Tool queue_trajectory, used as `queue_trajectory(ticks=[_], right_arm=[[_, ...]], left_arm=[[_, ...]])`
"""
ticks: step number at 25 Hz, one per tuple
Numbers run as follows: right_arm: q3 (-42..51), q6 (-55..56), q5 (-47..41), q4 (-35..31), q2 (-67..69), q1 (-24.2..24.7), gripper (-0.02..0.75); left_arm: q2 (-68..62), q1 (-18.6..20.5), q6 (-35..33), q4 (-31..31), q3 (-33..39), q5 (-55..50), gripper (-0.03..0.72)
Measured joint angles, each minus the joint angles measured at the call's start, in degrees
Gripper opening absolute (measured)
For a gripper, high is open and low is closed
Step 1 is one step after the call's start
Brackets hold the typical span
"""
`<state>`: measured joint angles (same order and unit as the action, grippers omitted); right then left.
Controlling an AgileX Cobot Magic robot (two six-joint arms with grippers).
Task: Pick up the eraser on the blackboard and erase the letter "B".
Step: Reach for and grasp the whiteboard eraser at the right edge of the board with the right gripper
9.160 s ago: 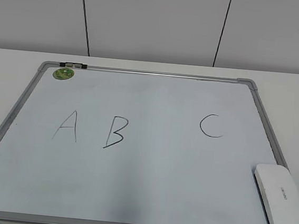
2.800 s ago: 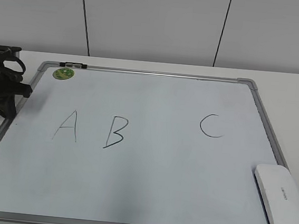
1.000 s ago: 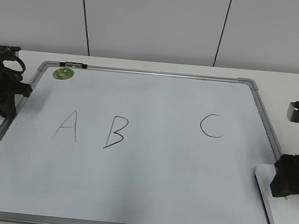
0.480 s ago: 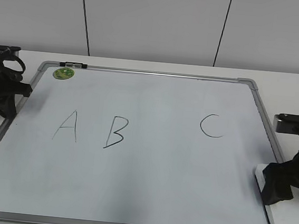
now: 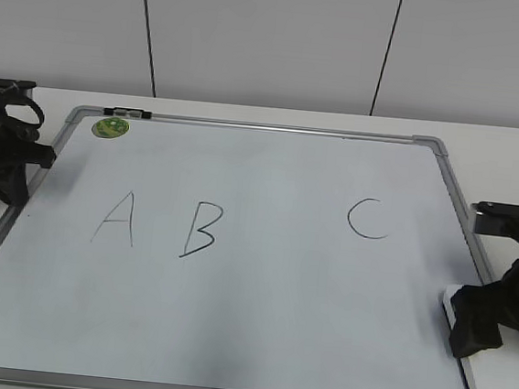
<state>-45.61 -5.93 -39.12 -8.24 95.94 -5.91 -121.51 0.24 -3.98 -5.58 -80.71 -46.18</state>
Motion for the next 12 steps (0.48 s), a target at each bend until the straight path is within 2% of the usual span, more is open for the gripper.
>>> queue_trajectory(ticks=[3,7,12], right_arm=[[0.00,0.00,0.33,-0.11,0.66,0.00,0.587],[0.00,0.21,0.33,-0.46,0.88,0.00,0.537],[-0.47,0.33,-0.72,-0.48,0.88,0.00,0.532]], left_arm=[[0.00,0.00,0.00,0.00,0.00,0.10,0.044],[0.00,0.00,0.00,0.00,0.00,0.10,0.045],[0.00,0.00,0.00,0.00,0.00,0.10,0.046]])
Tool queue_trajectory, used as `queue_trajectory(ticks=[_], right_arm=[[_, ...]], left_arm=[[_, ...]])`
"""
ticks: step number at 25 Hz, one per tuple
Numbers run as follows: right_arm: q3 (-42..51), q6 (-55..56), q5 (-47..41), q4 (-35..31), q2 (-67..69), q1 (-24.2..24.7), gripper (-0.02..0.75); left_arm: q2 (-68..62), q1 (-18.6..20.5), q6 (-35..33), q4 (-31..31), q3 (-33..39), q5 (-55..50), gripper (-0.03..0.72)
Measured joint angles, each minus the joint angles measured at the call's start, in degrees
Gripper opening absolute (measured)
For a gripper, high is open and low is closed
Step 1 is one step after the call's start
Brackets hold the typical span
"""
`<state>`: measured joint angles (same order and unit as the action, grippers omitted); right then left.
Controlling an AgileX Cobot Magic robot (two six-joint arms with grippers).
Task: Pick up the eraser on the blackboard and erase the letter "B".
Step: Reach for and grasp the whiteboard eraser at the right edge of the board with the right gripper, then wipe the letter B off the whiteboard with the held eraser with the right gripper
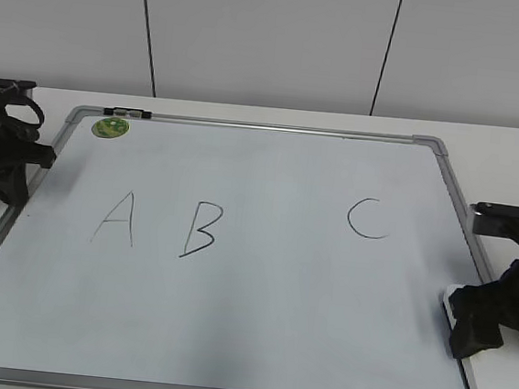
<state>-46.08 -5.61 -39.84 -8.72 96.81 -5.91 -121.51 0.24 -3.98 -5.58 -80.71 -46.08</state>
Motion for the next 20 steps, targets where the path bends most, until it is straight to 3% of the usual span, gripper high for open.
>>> queue_trajectory(ticks=[10,20], right_arm=[[-9.10,-0.31,-10.71,1.04,-6.09,-1.46,0.531],[-24.31,-0.58,-16.63,1.01,-3.36,-13.46,0.531]], left_arm=[[0.00,0.00,0.00,0.00,0.00,0.10,0.049],[0.00,0.00,0.00,-0.44,0.00,0.10,0.049]])
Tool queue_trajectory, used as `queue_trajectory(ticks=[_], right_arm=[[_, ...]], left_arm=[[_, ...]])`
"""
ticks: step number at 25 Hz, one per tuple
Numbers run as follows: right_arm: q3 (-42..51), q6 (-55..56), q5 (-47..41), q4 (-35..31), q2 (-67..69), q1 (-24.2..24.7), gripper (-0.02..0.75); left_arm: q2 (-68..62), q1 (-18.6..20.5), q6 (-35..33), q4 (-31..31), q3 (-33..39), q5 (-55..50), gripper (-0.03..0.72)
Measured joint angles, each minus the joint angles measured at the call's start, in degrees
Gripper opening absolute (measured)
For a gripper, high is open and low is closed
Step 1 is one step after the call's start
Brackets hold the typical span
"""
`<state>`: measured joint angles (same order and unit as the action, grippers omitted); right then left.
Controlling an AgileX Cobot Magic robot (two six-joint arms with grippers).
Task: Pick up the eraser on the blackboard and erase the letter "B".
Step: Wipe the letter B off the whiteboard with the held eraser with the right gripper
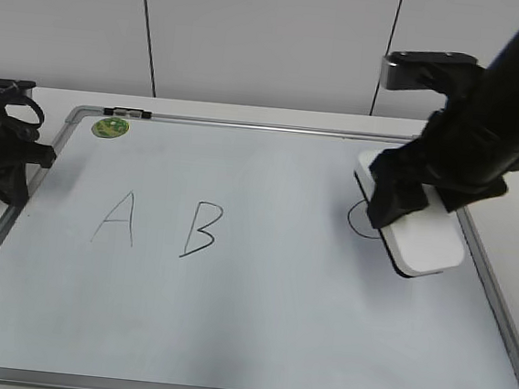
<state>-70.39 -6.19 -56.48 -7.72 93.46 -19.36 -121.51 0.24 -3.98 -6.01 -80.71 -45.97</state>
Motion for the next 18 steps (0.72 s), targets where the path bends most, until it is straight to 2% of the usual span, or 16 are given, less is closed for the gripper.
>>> queue_trajectory(ticks=[5,8,12,18], right_arm=[[-9.22,0.11,-1.24,-0.08,7.81,-5.44,0.531],[-17.50,0.45,-5.42,-0.08,15.61,-7.90,0.531],[-30.59,0.69,-12.19,-0.08,25.84,-9.76,0.531],[-46.20,2.53,-13.22,-0.24,37.08,-11.20,0.531]], left_arm=[[0.00,0.00,0.00,-0.22,0.00,0.00,0.049],[0.00,0.03,0.00,-0.54,0.00,0.00,0.049],[0.00,0.03,0.00,-0.59,0.00,0.00,0.049],[0.00,0.03,0.00,-0.72,0.00,0.00,0.049]])
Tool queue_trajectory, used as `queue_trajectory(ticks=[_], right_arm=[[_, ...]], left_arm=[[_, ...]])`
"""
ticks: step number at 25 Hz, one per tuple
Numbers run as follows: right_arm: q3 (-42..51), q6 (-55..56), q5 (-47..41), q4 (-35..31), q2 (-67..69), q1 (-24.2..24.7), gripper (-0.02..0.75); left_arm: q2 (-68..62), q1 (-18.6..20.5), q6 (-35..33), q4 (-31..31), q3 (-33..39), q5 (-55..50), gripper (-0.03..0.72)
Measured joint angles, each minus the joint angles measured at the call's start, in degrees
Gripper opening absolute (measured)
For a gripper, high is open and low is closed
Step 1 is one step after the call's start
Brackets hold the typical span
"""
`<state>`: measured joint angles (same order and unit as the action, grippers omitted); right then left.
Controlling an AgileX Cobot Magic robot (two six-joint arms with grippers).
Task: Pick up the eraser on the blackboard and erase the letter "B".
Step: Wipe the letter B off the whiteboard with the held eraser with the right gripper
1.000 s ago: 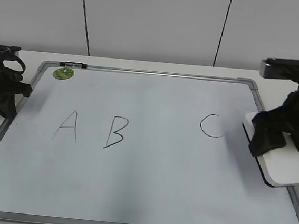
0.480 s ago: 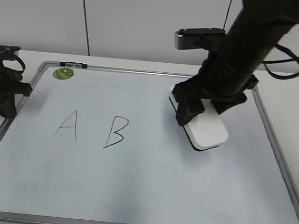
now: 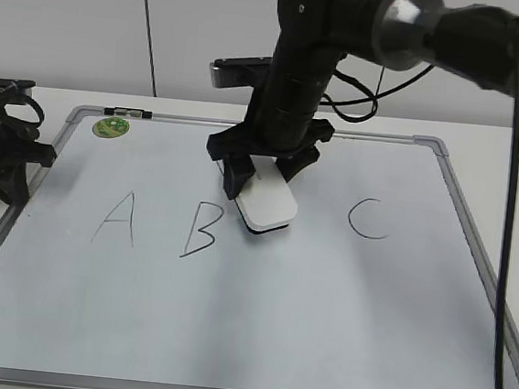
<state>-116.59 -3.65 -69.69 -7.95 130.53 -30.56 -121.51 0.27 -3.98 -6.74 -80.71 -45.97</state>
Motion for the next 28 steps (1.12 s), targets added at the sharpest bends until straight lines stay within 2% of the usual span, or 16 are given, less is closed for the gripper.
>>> queue_trajectory(ticks=[3,6,28], right_arm=[[-6.15,1.12,-0.09,-0.10,4.78,-0.71,0.531],[-8.08,1.44,-0.13,-0.10,7.12,-0.94,0.531],[-8.75,1.87,-0.01,0.37,11.06,-1.37,0.530]], left_arm=[[0.00,0.00,0.00,-0.10,0.00,0.00,0.049],[0.00,0.00,0.00,-0.10,0.00,0.00,0.049],[0.00,0.22,-0.08,-0.77,0.00,0.00,0.049]])
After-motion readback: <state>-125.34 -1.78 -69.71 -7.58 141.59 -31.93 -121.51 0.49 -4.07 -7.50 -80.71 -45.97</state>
